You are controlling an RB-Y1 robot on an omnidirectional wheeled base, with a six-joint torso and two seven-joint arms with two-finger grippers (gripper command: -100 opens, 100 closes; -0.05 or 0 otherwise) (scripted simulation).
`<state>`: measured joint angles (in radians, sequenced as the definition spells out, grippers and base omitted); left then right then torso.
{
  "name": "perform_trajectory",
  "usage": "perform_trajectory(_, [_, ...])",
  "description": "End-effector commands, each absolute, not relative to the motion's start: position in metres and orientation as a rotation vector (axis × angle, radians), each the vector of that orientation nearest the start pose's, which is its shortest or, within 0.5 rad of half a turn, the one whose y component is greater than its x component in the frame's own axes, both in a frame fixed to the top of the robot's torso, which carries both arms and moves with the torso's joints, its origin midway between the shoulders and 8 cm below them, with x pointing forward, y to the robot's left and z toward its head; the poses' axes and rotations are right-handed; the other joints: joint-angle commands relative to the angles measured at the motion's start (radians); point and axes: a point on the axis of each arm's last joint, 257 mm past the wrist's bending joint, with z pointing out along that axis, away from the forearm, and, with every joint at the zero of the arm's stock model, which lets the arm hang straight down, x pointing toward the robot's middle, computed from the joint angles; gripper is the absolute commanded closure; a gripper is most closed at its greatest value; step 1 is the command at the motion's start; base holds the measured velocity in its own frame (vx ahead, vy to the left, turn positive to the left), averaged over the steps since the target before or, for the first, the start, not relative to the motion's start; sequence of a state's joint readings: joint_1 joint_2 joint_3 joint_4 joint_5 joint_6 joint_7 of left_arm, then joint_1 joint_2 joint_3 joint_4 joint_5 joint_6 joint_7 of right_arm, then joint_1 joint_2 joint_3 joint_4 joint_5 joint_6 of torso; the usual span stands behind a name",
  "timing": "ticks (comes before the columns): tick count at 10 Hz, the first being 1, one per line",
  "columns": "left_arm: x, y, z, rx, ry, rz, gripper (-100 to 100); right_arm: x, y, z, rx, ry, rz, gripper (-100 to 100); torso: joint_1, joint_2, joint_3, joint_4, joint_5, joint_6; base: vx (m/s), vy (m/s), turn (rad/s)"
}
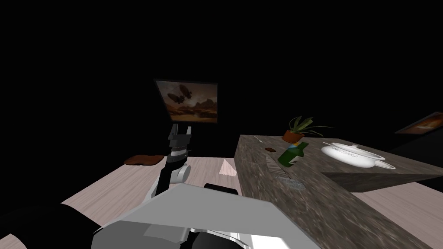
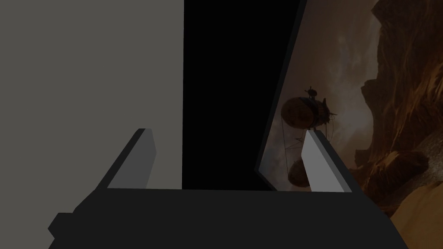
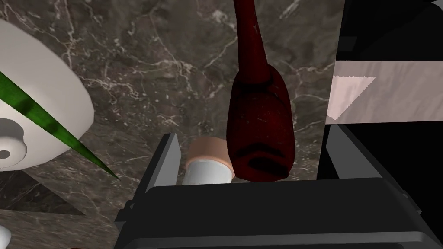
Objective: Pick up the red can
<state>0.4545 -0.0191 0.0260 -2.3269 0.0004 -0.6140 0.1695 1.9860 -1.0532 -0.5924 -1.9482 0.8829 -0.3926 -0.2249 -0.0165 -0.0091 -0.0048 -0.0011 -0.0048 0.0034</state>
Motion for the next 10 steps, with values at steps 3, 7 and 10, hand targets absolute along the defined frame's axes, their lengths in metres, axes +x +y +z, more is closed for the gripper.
perform_trajectory(3, [0.312,0.278,0.078,-0.551,0.418,-1.495,0,-0.110,-0.520,-0.284,0.004,2.981,-0.042,-100,0.005,-0.001,-0.001,0.000,0.002,0.000,0.013,-0.077,0.010])
perform_trajectory(7, [0.312,0.278,0.078,-0.551,0.418,-1.495,0,-0.110,-0.493,-0.300,0.033,2.987,0.069,-100,0.005,-0.001,0.000,0.000,0.001,0.000,0.004,-0.089,-0.006])
perform_trajectory(10, [0.312,0.278,0.078,-0.551,0.417,-1.495,0,-0.112,-0.496,-0.311,0.044,2.979,0.066,-100,0.012,0.000,0.000,0.000,0.003,0.000,-0.007,0.011,0.025])
